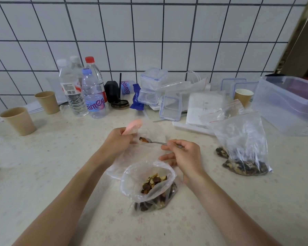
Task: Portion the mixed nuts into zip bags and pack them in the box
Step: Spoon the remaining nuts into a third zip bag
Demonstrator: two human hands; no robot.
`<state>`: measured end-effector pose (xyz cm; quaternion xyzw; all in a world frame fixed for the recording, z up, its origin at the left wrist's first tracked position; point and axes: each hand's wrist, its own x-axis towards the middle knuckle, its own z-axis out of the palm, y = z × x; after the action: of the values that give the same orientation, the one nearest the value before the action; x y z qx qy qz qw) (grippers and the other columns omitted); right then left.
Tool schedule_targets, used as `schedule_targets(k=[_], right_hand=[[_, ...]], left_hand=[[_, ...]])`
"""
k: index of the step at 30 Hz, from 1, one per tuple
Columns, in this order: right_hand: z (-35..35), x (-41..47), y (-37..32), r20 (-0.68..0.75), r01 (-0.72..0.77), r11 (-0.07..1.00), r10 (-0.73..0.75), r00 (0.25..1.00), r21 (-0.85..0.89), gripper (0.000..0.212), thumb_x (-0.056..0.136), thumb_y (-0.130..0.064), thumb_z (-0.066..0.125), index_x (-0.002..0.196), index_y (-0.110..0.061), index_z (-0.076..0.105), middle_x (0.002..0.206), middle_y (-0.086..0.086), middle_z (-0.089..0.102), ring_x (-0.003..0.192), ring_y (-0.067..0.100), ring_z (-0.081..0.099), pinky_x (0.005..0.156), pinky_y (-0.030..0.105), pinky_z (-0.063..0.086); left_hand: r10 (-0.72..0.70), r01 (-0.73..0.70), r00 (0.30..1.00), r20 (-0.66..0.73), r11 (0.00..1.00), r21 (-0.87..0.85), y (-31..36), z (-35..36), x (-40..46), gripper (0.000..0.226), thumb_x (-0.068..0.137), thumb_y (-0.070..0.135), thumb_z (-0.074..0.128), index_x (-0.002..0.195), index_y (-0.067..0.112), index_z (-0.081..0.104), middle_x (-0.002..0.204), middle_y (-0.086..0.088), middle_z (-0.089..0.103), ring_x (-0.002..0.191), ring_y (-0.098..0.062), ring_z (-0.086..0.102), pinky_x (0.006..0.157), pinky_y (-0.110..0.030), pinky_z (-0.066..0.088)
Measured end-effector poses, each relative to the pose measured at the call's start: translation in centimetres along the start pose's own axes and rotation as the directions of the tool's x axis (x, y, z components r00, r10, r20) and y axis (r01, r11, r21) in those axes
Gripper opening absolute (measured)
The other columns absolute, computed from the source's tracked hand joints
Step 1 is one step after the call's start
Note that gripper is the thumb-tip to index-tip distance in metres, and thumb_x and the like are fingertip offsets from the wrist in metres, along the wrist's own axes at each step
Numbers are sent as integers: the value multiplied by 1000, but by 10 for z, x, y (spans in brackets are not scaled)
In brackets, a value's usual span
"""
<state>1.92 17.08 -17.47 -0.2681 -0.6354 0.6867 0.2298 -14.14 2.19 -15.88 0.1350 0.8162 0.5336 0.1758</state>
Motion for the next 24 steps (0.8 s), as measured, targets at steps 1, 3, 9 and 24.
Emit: schedule_targets(k=[1, 3, 9, 24], right_hand=[[-1, 0, 0, 4, -6, 1000, 6, 1000, 11, 8, 101, -15, 65, 100, -10, 70, 85, 2, 80, 66, 32, 77, 49, 31, 56], [-3, 0, 0, 8, -8, 1000, 8, 1000, 21, 8, 101, -15, 65, 101, -9, 70, 86, 4, 80, 68, 37, 76, 50, 32, 56], [-8, -1, -3, 17, 1, 999, -1, 1000, 40, 10, 101, -14, 64, 105, -7, 70, 89, 4, 81, 71, 35, 77, 52, 35, 56], [-35, -33, -43, 59, 144, 987, -148, 987, 68, 7, 100, -11, 66, 103, -8, 71, 91, 7, 80, 67, 34, 76, 41, 27, 50]], left_hand=[[-4, 4, 1000, 2, 1000, -11, 0, 0, 1, 17, 96, 20, 64, 88, 35, 66, 72, 13, 73, 72, -9, 71, 51, -17, 49], [-4, 4, 1000, 7, 999, -35, 0, -1, 2, 15, 97, 21, 65, 92, 35, 65, 69, 13, 74, 76, -12, 72, 55, -20, 51], [19, -20, 1000, -14, 999, -50, -3, 1, 5, 15, 98, 19, 63, 98, 33, 67, 83, 6, 78, 82, -17, 74, 58, -23, 54], [144, -147, 989, 37, 923, 355, 22, -6, 0, 59, 86, 47, 79, 131, 21, 52, 125, 1, 59, 102, -16, 59, 80, -30, 48]])
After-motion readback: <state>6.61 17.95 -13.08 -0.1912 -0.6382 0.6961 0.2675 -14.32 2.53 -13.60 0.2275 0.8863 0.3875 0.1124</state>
